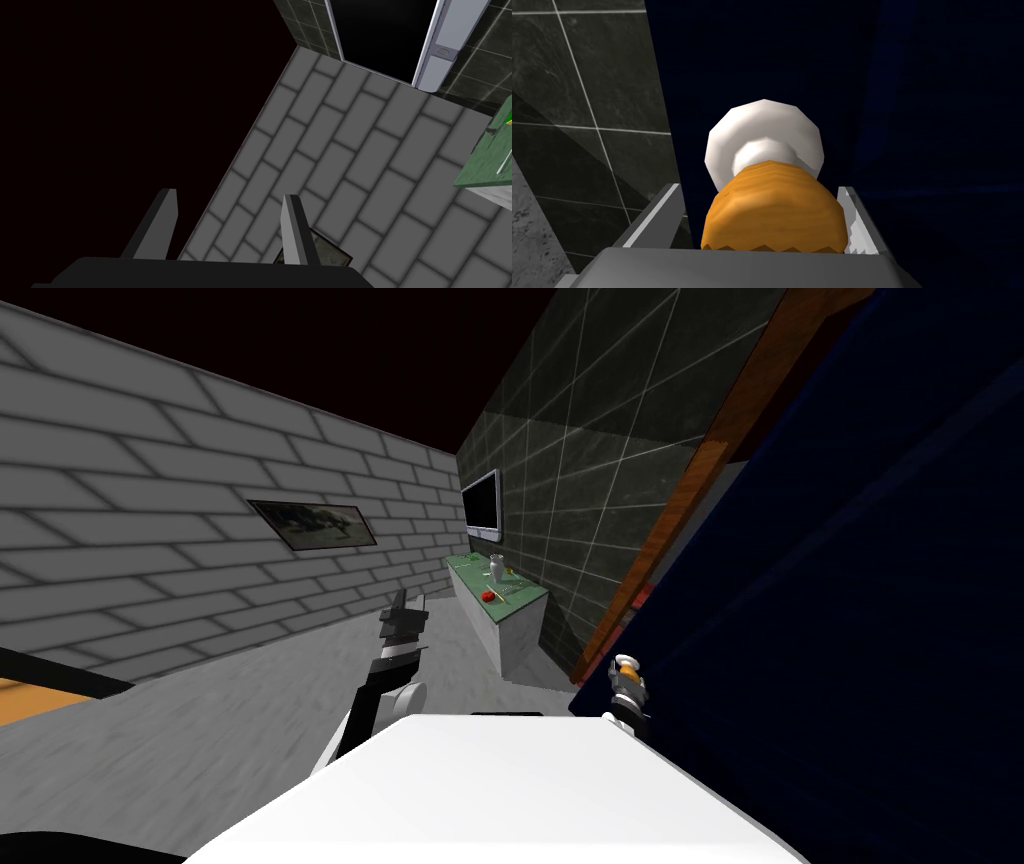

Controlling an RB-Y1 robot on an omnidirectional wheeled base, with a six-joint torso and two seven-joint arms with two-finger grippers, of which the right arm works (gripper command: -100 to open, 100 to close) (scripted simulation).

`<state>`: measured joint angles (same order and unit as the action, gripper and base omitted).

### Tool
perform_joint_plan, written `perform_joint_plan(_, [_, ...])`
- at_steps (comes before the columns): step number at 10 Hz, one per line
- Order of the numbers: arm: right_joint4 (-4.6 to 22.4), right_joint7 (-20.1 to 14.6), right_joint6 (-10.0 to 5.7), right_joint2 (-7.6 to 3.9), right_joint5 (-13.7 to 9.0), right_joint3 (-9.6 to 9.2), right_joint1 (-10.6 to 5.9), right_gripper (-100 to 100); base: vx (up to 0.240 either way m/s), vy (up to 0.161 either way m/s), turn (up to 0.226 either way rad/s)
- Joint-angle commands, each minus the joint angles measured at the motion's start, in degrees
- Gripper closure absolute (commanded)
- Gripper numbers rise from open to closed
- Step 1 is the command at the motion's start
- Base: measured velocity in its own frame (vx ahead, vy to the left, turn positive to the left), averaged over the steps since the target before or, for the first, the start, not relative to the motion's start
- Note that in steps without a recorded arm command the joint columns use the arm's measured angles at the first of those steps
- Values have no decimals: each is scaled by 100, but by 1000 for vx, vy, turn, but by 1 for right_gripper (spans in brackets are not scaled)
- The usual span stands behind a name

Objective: Pull the door open

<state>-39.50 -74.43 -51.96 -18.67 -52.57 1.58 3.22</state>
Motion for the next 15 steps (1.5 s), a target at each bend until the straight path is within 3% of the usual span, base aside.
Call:
perform_joint_plan(1, [-145,-147,53,-43,111,-165,46,100,-81,-34,-20])
perform_joint_plan(3, [-149,-254,66,-100,160,-232,81,100,-56,-51,13])
perform_joint_plan(4, [-154,-456,94,-207,255,-360,149,100,-31,-54,-19])
perform_joint_plan(5, [-88,-364,79,-161,198,-287,122,100,-16,-30,-3])
perform_joint_plan(13, [-417,-724,127,-316,601,-944,233,100,-238,12,69])
perform_joint_plan(15, [-494,-696,180,-309,602,-955,294,100,-178,-2,44])
